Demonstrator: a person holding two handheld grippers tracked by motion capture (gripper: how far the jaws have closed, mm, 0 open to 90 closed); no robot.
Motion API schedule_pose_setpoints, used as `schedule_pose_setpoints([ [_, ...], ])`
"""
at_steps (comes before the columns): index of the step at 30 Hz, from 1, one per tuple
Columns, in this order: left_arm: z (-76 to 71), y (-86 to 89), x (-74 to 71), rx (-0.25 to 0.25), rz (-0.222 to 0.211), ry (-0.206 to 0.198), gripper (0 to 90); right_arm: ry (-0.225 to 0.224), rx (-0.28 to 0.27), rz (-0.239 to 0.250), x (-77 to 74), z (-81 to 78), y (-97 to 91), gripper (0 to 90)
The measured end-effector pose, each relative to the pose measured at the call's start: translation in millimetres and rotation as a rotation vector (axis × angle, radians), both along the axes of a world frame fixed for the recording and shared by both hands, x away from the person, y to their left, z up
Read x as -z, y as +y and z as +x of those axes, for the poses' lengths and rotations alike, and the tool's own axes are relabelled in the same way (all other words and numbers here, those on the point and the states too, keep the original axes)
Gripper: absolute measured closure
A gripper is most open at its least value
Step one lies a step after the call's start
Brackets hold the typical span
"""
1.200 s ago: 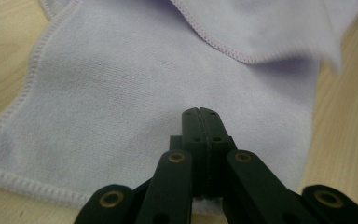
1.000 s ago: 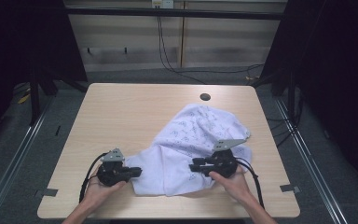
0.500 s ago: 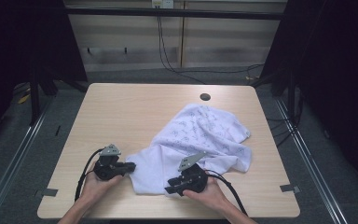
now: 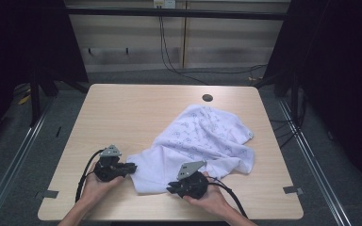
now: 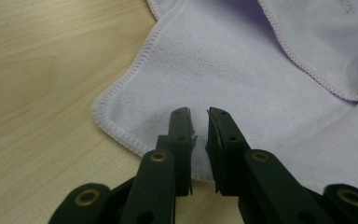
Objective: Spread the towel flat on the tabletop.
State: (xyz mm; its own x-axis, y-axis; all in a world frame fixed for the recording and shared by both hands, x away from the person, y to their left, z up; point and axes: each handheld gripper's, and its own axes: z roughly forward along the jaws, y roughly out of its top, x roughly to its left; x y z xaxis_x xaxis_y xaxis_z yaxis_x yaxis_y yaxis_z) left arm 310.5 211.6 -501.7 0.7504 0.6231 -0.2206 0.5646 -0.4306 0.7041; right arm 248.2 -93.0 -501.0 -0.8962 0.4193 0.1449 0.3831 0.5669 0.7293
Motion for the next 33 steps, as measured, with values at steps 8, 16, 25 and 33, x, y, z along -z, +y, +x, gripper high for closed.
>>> schedule_pose_setpoints([
  [8, -1.0, 0.6, -0.4, 0.002, 0.011, -0.013, 79.9, 0.11, 0.101, 0.216, -23.2, 12.7, -39.5, 83.3],
  [16, -1.0, 2.2, -0.8, 0.014, 0.002, -0.002, 75.4, 0.1, 0.253, 0.261, -27.7, 27.9, -96.1, 85.6],
  [25, 8.3, 39.5, -8.1, -0.116, -0.078, -0.037, 69.0, 0.17, 0.36, 0.236, -13.9, 42.7, -123.0, 59.4],
  [33, 17.9, 51.5, -2.0, -0.19, -0.081, -0.031, 63.8, 0.139, 0.334, 0.22, -22.2, 30.6, -105.2, 44.5],
])
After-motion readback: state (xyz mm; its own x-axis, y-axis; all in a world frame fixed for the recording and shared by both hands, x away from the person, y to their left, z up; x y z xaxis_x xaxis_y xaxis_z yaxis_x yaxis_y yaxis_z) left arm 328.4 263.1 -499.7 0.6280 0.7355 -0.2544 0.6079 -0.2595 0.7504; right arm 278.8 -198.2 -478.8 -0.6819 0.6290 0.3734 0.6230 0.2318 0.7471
